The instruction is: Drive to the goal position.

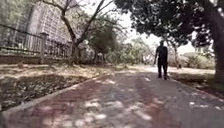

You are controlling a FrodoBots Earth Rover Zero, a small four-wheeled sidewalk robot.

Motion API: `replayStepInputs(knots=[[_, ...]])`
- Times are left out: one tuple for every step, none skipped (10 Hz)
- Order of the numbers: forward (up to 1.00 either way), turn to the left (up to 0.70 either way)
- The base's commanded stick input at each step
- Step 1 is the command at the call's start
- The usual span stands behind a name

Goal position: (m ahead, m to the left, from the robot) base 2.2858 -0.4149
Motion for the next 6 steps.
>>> replayStepInputs(knots=[[0.7, 0.0], [0.7, 0.0], [0.7, 0.0], [0.7, 0.0], [0.7, 0.0], [0.7, 0.0]])
